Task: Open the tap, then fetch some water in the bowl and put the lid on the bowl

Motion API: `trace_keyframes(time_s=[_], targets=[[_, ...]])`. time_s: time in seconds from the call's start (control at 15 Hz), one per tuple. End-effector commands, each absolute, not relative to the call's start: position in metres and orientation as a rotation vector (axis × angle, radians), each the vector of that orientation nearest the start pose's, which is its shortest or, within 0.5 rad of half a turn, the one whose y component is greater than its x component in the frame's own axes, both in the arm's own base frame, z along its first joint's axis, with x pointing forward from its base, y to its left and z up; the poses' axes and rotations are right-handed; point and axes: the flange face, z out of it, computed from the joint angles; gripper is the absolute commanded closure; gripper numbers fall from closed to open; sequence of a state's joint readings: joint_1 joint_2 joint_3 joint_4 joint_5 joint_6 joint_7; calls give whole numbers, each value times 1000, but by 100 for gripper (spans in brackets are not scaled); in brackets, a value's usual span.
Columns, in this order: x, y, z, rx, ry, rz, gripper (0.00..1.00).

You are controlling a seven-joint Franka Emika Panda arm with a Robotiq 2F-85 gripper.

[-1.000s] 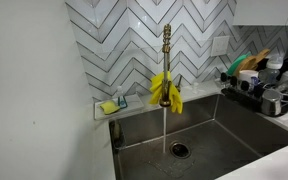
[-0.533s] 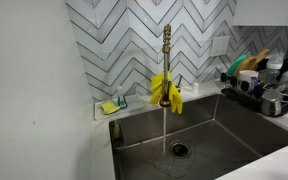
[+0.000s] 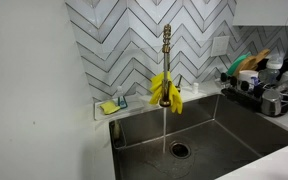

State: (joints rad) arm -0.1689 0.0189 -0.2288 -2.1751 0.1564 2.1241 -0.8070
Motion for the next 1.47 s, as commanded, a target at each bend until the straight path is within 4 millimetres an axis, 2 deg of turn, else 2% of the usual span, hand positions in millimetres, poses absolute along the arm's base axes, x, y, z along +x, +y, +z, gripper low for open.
trace_keyframes(time_s=[0.0,0.33,0.6,0.87,1.07,1.2,1.4], targets=[[493,-196,362,-2954,-404,-96,32],[496,-197,360,-2957,-412,-49,72],[493,-195,381,-2958,-481,-29,99],[483,-191,417,-2920,-604,42,98],[470,-175,455,-2845,-779,112,98],[463,-152,484,-2818,-841,121,98],[456,-99,524,-2793,-899,114,98]])
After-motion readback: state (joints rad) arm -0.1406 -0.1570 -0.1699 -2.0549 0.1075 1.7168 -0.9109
